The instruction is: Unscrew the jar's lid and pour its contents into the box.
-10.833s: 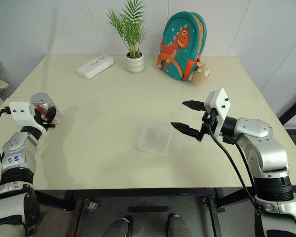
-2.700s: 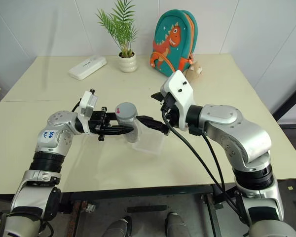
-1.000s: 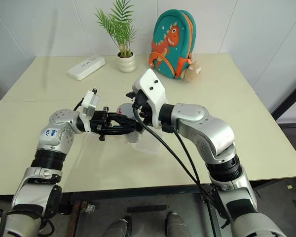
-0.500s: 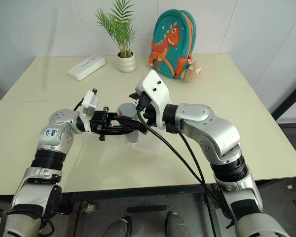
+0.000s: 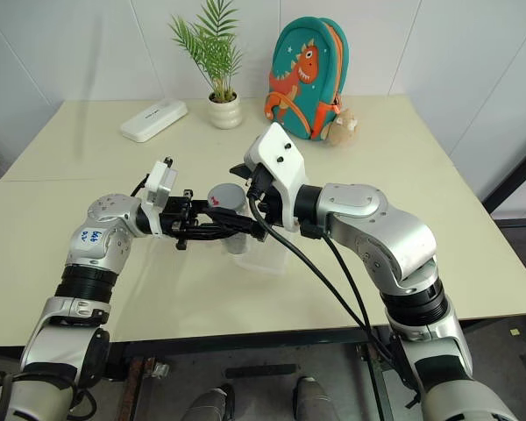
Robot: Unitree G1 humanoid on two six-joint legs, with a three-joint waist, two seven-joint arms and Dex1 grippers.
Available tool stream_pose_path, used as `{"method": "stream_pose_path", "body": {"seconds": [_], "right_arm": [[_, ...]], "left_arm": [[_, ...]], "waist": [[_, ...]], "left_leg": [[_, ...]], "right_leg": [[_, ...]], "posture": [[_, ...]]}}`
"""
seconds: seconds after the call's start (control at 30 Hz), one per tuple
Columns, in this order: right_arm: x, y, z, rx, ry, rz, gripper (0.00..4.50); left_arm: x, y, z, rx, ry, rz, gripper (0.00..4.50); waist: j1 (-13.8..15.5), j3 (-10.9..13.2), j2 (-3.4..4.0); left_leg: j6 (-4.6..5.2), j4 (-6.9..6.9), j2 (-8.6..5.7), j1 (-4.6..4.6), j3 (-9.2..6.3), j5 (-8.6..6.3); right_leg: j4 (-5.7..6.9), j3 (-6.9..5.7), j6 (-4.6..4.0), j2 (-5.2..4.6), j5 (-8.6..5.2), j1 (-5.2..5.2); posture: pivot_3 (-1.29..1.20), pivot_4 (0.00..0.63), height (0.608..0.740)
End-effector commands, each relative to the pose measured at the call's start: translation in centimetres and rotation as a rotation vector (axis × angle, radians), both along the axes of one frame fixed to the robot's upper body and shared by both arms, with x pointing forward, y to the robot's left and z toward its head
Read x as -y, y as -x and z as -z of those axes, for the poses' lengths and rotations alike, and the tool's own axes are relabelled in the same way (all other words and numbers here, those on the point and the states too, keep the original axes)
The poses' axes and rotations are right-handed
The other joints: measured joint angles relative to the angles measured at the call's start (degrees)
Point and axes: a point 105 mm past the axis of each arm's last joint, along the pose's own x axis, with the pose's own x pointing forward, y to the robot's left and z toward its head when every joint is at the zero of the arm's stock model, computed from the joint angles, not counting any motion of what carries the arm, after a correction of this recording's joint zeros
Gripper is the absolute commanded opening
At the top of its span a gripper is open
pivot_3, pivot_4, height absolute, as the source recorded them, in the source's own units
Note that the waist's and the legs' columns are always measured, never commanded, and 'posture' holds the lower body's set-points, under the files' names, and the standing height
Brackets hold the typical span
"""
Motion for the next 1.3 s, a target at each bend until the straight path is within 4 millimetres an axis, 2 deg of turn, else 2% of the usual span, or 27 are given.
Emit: {"method": "stream_pose_path", "body": {"seconds": [0.03, 0.17, 0.2, 0.53, 0.73, 1.3], "right_arm": [[0.2, 0.7, -0.7, 0.026, -0.013, -0.022, 3.87], [0.1, 0.7, -0.5, 0.017, -0.008, -0.026, 2.57], [0.1, 0.7, -0.5, 0.016, -0.008, -0.026, 2.54], [0.3, 0.8, -1.3, 0.041, -0.016, -0.03, 2.54], [0.9, 0.7, -3.1, 0.089, -0.04, -0.026, 2.54], [2.8, -0.6, -6.5, 0.208, -0.057, 0.044, 2.54]], "left_arm": [[0.1, 0.2, -1.0, 0.052, -0.005, 0.008, 1.88], [0.1, 0.2, -1.0, 0.052, -0.004, 0.007, 1.88], [0.2, 0.2, -1.0, 0.053, -0.003, 0.007, 1.88], [0.1, 0.2, -0.9, 0.05, -0.009, 0.005, 1.88], [0.1, 0.2, -0.3, 0.032, -0.039, 0.009, 1.88], [0.2, 0.4, 0.6, 0.001, -0.096, 0.026, 1.88]], "waist": [[0.0, 0.0, 0.0], [0.0, 0.0, 0.0], [0.0, 0.0, 0.0], [0.0, 0.0, 0.0], [0.0, 0.0, 0.0], [0.0, 0.0, 0.0]], "left_leg": [[0.0, 0.0, 0.0, 0.0, 0.0, 0.0], [0.0, 0.0, 0.0, 0.0, 0.0, 0.0], [0.0, 0.0, 0.0, 0.0, 0.0, 0.0], [0.0, 0.0, 0.0, 0.0, 0.0, 0.0], [0.0, 0.0, 0.0, 0.0, 0.0, 0.0], [0.0, 0.0, 0.0, 0.0, 0.01, 0.0]], "right_leg": [[0.0, 0.0, -0.01, 0.0, 0.0, 0.0], [0.0, 0.0, 0.01, 0.0, 0.0, 0.0], [0.0, 0.0, 0.01, 0.0, 0.0, 0.0], [0.0, 0.0, 0.01, 0.0, 0.0, 0.0], [0.0, 0.0, 0.0, 0.0, 0.0, 0.0], [0.0, 0.01, 0.01, 0.0, 0.0, 0.0]], "posture": [[0.0, 0.15, 0.74], [0.0, 0.15, 0.74], [0.0, 0.15, 0.74], [0.0, 0.15, 0.74], [0.0, 0.15, 0.74], [0.0, 0.15, 0.74]]}}
